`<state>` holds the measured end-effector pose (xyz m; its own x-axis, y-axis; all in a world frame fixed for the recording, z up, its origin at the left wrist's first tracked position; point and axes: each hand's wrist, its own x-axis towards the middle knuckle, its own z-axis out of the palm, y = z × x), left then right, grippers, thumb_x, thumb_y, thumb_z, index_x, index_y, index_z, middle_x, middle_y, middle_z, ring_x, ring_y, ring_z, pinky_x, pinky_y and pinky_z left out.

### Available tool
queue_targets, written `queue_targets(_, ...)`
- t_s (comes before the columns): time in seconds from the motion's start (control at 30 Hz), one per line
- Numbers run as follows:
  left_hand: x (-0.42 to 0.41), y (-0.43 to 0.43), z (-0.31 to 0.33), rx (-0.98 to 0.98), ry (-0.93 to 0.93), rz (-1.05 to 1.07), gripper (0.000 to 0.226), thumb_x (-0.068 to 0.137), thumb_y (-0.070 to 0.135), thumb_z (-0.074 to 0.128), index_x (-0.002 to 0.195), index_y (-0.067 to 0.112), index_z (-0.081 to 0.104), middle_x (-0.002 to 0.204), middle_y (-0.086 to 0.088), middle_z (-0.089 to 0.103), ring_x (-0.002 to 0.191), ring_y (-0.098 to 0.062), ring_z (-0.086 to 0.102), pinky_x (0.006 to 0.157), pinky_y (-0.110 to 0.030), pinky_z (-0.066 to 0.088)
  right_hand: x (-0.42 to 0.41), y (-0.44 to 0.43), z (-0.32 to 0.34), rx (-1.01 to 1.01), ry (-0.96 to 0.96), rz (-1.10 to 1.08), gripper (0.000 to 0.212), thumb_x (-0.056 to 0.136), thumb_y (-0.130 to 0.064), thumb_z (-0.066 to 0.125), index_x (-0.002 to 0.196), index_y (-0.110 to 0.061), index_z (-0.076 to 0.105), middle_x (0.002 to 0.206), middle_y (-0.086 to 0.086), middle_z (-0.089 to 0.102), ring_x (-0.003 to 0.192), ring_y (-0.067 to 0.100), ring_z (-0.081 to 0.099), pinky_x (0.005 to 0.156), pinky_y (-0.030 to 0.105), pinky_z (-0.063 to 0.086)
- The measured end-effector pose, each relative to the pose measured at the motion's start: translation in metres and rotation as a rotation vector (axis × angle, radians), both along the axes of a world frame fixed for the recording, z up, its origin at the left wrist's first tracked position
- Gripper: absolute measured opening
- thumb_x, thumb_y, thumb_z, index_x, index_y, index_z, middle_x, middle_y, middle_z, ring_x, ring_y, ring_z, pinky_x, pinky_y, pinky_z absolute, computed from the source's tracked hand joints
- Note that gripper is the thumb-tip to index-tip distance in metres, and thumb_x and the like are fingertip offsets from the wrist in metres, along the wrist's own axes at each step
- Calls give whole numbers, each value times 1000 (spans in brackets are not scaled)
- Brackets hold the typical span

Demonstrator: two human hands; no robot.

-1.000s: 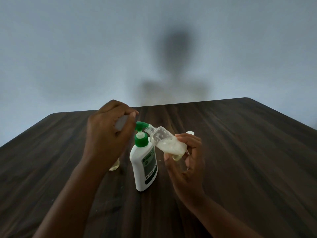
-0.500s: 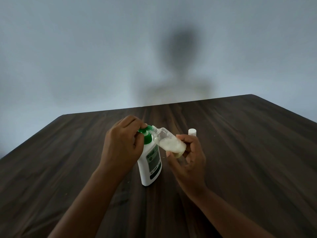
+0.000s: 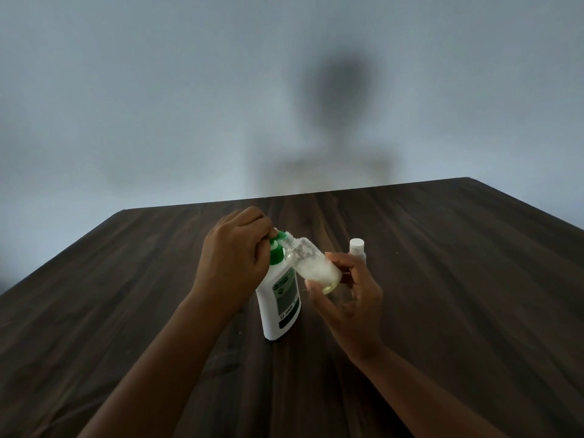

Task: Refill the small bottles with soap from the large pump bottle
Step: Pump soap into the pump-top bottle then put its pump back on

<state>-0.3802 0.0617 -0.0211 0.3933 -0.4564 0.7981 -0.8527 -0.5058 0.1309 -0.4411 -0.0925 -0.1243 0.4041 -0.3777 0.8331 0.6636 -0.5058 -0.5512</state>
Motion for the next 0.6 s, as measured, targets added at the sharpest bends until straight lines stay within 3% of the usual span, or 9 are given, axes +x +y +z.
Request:
queue_targets(0.33,-1,0,4,-44,-33,7,30,80,13,39,76,6,68,80,-4,67,63,-10,52,61,-14,34,3,-1,1,-3,-31,50,37,81,-24,72,113,-17,54,105,-9,61,91,4,64,74,12,52)
queue_targets(0.5,-2,-6,-8,-125,-35,5,32,76,7,34,71,2,65,76,-8,64,67,-23,61,58,-35,50,2,-1,-2,-24,-17,-11,36,80,-28,72,110,-19,54,101,-12,59,88,5,63,73,14,52)
queue_targets(0.6,-3,-7,-13,-143,-17,0,32,75,6,32,71,2,63,77,-8,64,68,-24,62,59,-40,52,3,-1,-3,-17,-12,-37,35,79,-30,72,109,-20,55,100,-11,58,87,9,63,72,19,54)
